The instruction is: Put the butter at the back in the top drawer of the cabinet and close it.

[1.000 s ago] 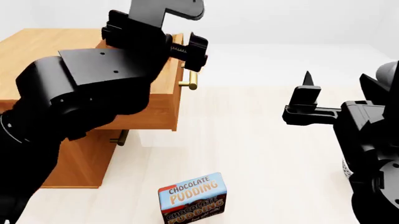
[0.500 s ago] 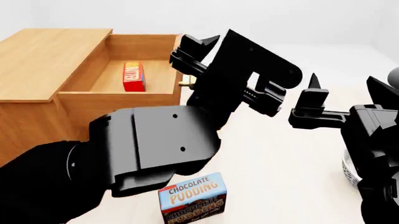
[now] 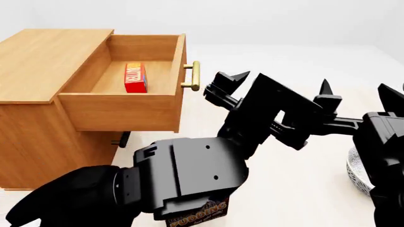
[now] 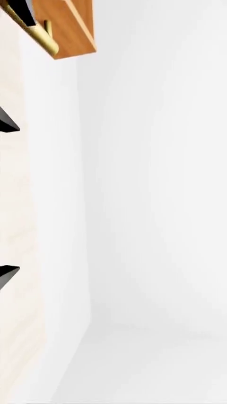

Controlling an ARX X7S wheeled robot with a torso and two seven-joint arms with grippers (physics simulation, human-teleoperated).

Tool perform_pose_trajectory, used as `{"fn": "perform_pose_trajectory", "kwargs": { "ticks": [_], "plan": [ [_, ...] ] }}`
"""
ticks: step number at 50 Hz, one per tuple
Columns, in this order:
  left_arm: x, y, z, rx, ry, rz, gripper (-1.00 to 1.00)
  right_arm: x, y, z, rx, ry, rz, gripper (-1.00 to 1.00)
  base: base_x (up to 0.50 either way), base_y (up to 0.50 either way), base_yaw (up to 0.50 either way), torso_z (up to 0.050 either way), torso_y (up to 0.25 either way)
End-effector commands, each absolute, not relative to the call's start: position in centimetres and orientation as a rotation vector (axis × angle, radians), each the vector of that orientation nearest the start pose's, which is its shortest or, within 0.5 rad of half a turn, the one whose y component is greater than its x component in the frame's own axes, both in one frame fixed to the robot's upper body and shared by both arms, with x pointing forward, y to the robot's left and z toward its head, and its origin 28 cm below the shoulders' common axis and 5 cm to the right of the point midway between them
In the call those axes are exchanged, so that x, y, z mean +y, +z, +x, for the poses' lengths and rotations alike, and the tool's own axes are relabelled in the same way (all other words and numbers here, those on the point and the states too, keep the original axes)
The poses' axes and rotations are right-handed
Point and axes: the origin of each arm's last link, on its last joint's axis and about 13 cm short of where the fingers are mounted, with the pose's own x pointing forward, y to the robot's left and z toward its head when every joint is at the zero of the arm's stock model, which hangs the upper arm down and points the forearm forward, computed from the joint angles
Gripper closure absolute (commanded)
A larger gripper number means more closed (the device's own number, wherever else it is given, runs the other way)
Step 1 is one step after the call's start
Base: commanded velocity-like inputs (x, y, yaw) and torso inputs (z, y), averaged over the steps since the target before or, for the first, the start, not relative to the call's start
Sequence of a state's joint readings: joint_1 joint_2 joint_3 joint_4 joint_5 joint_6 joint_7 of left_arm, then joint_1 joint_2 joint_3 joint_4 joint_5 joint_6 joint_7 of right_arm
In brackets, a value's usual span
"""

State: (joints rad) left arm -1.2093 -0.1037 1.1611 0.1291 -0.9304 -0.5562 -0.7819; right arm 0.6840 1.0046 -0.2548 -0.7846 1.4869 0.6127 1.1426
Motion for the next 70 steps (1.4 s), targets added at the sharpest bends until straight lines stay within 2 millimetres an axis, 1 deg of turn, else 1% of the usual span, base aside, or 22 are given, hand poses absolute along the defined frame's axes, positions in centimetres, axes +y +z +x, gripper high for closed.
{"fn": "perform_pose_trajectory", "kwargs": {
  "ticks": [1,14,20,25,34,47,62,70],
  "plan": [
    [3.5,20.0,28.8,-0.114,-0.534,0.223,-1.00,-14.7,25.1,18.5,-0.092,-0.153,0.001,-1.00,0.00,0.00,0.00,0.000,0.000],
    [4.1,17.6,33.1,-0.051,-0.427,0.259,-1.00,-14.8,25.3,18.5,-0.092,-0.159,-0.001,-1.00,0.00,0.00,0.00,0.000,0.000],
    [4.7,16.6,34.2,-0.037,-0.366,0.308,-1.00,-15.0,25.3,18.4,-0.093,-0.161,0.005,-1.00,0.00,0.00,0.00,0.000,0.000],
    [5.3,16.1,35.0,-0.013,-0.316,0.333,-1.00,-15.0,25.0,18.5,-0.091,-0.161,0.009,-1.00,0.00,0.00,0.00,0.000,0.000],
    [6.7,16.1,35.8,0.005,-0.263,0.362,-1.00,-15.0,25.1,18.3,-0.090,-0.158,0.017,-1.00,0.00,0.00,0.00,0.000,0.000],
    [10.6,16.8,37.4,0.071,-0.160,0.300,-1.00,-14.7,25.1,18.2,-0.090,-0.150,0.018,-1.00,0.00,0.00,0.00,0.000,0.000],
    [13.8,15.8,38.4,0.095,-0.082,0.298,-1.00,-14.4,25.1,18.3,-0.088,-0.143,0.015,-1.00,0.00,0.00,0.00,0.000,0.000],
    [15.9,15.4,38.6,0.102,-0.032,0.307,-1.00,-14.2,25.3,18.4,-0.087,-0.140,0.010,-1.00,0.00,0.00,0.00,0.000,0.000]
  ]
}}
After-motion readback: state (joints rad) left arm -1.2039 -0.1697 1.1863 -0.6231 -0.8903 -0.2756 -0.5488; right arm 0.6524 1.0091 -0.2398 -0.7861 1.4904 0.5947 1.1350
